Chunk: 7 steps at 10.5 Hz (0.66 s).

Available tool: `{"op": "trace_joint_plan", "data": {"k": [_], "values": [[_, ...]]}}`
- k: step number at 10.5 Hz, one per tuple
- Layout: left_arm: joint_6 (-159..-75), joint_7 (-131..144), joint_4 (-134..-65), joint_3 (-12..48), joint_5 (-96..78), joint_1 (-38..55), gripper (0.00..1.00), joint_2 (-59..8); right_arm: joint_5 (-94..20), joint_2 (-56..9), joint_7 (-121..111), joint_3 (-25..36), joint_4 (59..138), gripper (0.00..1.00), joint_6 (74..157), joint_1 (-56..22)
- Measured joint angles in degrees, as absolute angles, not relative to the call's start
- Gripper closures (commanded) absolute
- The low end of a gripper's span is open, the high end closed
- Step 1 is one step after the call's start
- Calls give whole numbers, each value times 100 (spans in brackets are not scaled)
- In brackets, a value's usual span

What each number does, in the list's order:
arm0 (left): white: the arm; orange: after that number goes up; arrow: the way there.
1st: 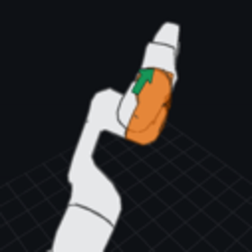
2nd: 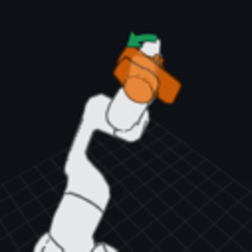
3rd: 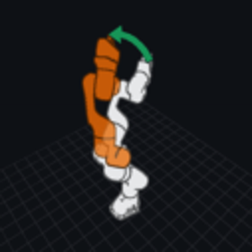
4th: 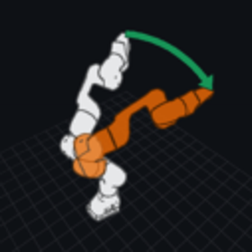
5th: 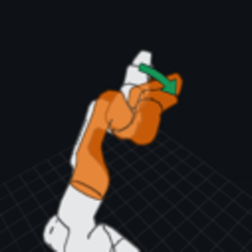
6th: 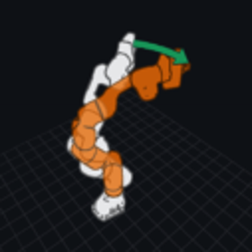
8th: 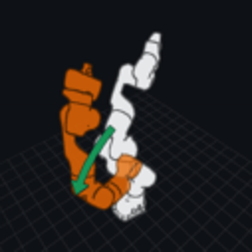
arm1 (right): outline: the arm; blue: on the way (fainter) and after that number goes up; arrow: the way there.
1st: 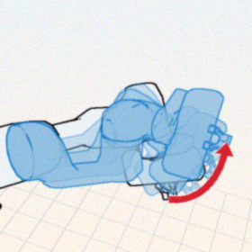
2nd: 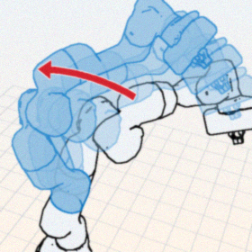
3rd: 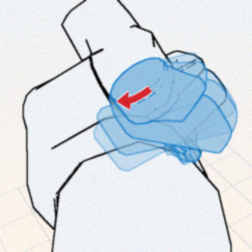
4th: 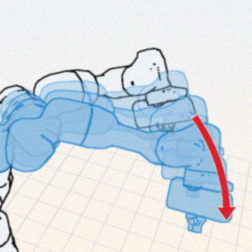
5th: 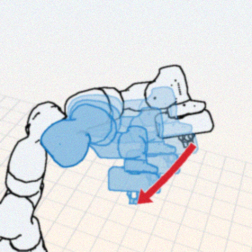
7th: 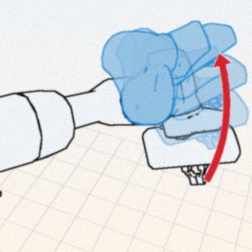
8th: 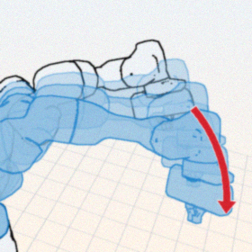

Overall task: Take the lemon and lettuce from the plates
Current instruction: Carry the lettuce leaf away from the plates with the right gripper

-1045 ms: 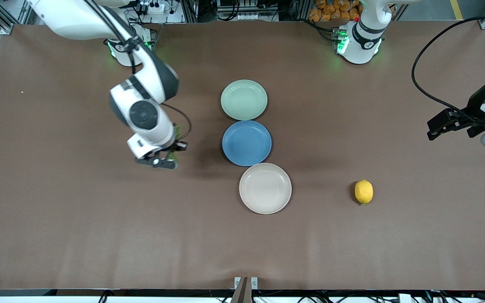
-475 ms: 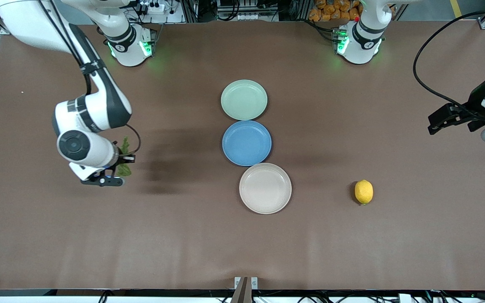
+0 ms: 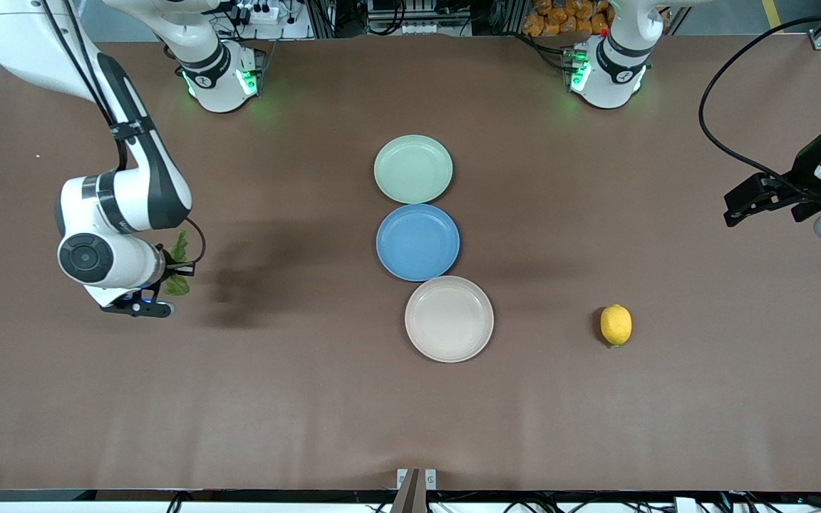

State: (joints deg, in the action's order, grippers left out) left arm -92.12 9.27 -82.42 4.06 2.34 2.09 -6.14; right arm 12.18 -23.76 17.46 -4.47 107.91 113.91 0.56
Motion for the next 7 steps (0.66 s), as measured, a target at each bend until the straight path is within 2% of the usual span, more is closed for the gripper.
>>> {"op": "trace_joint_plan", "data": {"k": [5, 6, 7], "values": [[-9212, 927, -8252, 417, 234, 209, 0, -614, 1212, -2626, 1740, -310, 10907, 100, 11418, 52], [-9212, 927, -8255, 420, 234, 209, 0, -614, 1209, -2715, 1740, -284, 10908, 90, 11456, 52], [-9212, 927, -8260, 422, 234, 210, 0, -614, 1207, -2807, 1740, -260, 10910, 58, 11499, 52]]}}
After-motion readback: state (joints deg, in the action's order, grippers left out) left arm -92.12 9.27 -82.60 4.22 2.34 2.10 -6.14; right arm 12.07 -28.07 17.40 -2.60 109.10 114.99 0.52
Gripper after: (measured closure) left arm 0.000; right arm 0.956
